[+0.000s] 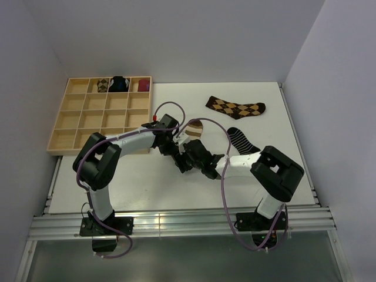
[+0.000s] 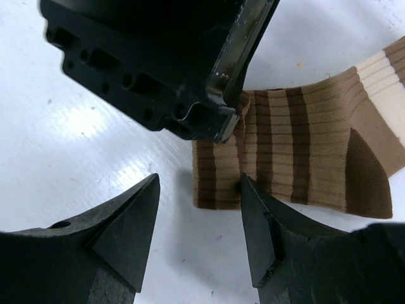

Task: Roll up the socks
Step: Roll the sock at the center of the board.

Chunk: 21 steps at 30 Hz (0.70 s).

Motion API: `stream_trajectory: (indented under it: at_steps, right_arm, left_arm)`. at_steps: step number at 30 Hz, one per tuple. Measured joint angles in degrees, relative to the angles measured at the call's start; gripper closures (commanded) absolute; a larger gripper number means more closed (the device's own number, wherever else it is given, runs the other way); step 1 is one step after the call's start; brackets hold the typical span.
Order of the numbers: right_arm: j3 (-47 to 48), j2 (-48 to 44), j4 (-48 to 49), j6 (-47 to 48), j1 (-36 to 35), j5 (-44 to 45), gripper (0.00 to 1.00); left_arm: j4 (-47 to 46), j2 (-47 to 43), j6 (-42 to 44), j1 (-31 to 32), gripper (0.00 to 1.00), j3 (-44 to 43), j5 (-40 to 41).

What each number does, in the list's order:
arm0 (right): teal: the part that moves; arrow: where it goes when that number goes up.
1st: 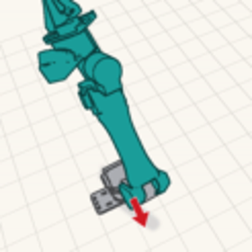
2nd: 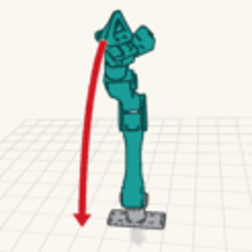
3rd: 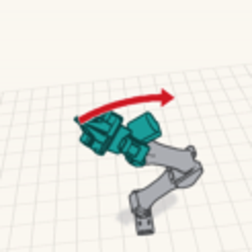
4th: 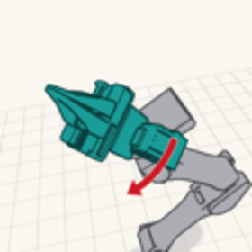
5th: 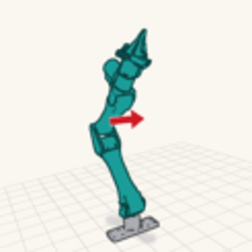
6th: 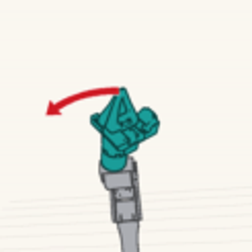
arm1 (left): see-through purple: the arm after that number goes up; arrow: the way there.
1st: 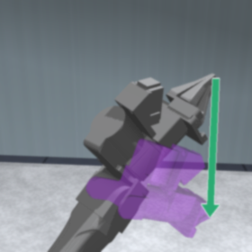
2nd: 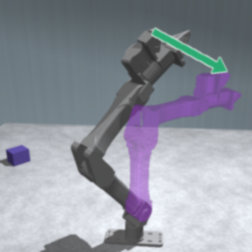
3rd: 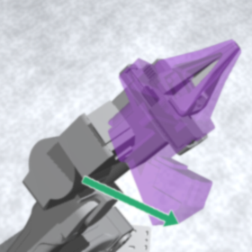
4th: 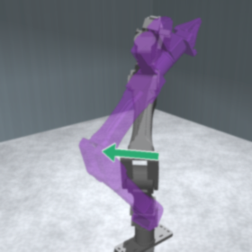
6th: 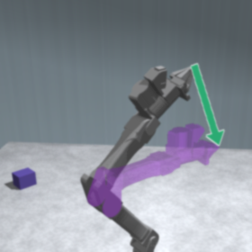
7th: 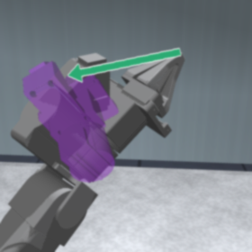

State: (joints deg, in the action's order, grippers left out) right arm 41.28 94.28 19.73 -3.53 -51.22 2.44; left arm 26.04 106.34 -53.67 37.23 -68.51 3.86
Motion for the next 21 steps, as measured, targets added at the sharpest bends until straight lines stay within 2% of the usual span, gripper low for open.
stream_trajectory:
  at_steps: [6,13,21]
  right_arm:
    - [0.8,2.6,0.0,0.3,0.0,1.4,0.43]
    - [0.8,3.8,0.1,0.5,0.0,2.8,0.53]
    - [0.8,4.2,0.4,0.6,-0.4,3.9,0.49]
  left_arm:
    - [0.0,0.0,0.0,0.0,1.0,0.0,-0.2]
    - [0.0,0.0,0.0,0.0,1.0,0.0,-0.2]
    - [0.2,0.3,0.1,-0.1,1.0,-0.3,-0.4]
